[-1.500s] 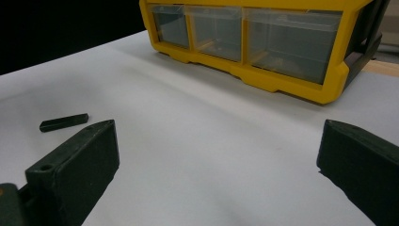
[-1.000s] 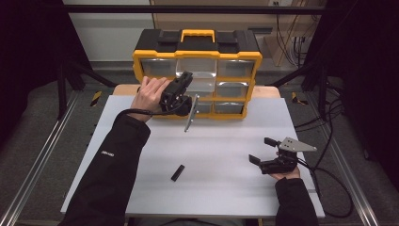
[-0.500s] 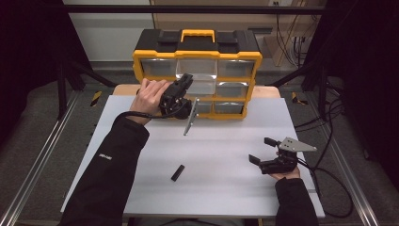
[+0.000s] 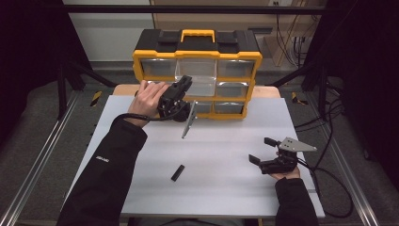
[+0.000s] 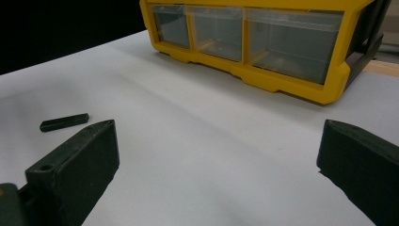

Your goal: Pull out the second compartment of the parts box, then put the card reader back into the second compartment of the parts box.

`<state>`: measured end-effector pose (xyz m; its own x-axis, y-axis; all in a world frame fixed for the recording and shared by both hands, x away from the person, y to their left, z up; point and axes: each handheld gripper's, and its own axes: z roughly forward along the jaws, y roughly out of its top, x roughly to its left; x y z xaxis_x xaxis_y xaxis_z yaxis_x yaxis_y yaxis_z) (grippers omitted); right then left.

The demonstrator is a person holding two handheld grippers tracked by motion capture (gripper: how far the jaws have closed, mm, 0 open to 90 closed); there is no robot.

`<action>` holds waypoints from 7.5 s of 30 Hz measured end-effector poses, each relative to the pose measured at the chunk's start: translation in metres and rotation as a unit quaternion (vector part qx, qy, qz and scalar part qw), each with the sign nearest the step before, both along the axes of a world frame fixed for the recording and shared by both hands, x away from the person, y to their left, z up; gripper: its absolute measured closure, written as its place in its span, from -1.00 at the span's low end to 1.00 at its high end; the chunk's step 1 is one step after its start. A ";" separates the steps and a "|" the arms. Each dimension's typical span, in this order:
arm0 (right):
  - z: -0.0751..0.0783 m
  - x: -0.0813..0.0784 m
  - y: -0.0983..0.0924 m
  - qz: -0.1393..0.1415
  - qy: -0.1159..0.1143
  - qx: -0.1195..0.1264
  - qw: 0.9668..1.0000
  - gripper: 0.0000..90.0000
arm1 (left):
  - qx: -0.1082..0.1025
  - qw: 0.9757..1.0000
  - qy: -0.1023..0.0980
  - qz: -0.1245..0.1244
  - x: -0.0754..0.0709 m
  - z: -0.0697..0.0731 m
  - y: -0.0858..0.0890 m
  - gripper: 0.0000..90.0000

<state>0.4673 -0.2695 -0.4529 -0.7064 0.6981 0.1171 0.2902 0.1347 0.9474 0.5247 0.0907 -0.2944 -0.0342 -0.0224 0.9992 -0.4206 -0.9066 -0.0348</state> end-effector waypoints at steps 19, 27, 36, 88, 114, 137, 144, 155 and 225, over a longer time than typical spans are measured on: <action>0.000 0.000 0.000 -0.001 0.000 0.000 1.000 -1.00 | 0.003 1.000 0.000 0.001 -0.002 -0.003 0.000 0.72; 0.000 0.000 0.000 -0.001 0.001 0.002 1.000 -1.00 | -0.008 1.000 0.024 0.004 -0.003 0.002 -0.001 0.69; 0.001 0.000 0.000 0.000 0.000 0.003 1.000 -1.00 | -0.050 0.994 0.098 0.001 -0.003 0.014 -0.003 0.54; -0.001 0.001 0.002 0.002 0.005 -0.002 1.000 -1.00 | -0.464 0.790 0.400 0.034 -0.018 0.002 0.087 -1.00; -0.002 0.001 0.002 0.001 0.005 -0.003 1.000 -1.00 | -0.514 0.737 0.438 0.024 -0.031 -0.047 0.119 -1.00; -0.002 0.001 0.003 0.002 0.006 -0.004 1.000 -1.00 | -0.529 0.695 0.486 0.040 -0.044 -0.092 0.130 -0.99; -0.002 0.001 0.002 0.001 0.005 -0.003 1.000 -1.00 | -0.525 0.682 0.508 0.039 -0.049 -0.100 0.133 -0.98; -0.002 0.001 0.003 0.002 0.006 -0.006 1.000 -1.00 | -0.515 0.676 0.526 0.034 -0.059 -0.112 0.128 -0.98; -0.003 0.001 0.004 0.006 0.009 -0.007 1.000 -1.00 | -0.406 0.657 0.624 0.124 -0.081 -0.168 0.069 -0.55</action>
